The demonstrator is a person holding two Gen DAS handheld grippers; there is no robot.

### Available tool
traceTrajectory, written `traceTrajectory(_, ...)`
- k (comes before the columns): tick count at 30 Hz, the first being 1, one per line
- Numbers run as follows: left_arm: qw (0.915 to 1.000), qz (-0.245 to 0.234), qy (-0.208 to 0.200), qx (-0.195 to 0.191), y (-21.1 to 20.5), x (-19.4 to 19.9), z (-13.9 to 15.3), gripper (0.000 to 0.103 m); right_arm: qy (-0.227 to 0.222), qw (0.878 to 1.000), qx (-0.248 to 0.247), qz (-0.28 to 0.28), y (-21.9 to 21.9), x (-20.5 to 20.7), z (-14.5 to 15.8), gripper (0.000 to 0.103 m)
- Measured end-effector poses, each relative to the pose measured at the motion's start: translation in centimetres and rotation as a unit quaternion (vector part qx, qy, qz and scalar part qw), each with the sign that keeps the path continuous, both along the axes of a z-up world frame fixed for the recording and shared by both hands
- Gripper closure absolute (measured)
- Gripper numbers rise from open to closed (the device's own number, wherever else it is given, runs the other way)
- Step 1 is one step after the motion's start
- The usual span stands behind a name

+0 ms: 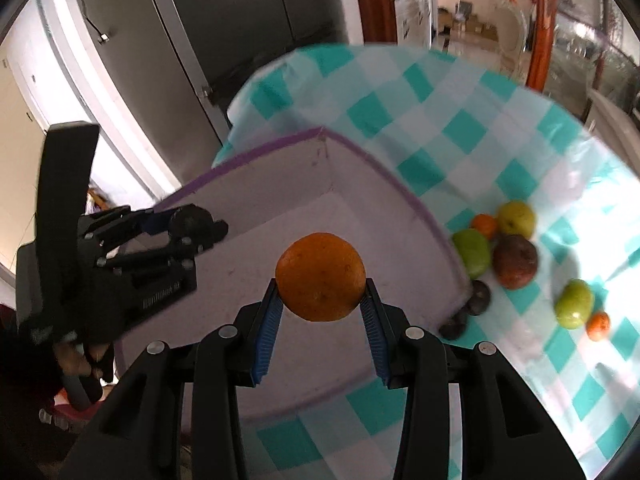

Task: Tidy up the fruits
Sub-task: 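Carry both fruits over the purple box and open both tools to drop them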

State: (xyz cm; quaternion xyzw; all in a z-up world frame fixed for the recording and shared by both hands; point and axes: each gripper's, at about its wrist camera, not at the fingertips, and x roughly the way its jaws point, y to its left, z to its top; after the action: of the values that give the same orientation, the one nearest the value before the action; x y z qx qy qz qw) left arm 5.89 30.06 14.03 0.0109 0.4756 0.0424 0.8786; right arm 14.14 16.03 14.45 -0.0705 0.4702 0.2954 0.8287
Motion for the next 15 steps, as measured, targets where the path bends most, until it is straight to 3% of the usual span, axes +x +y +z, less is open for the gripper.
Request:
traceTrajectory(9,0.9932,0.006,0.113,-0.03,2.1,2.8,-5.8,0.065,0.091,0.993,-0.079,-0.009,5.5,5.1,-6.3,0.063)
traceTrajectory(15,0.9685,0.022,0.244,-0.045,2.9,4.5,-10.6,0.064,0.152,0.976,-0.151,-0.036,7.7,8.1,-10.2,0.063)
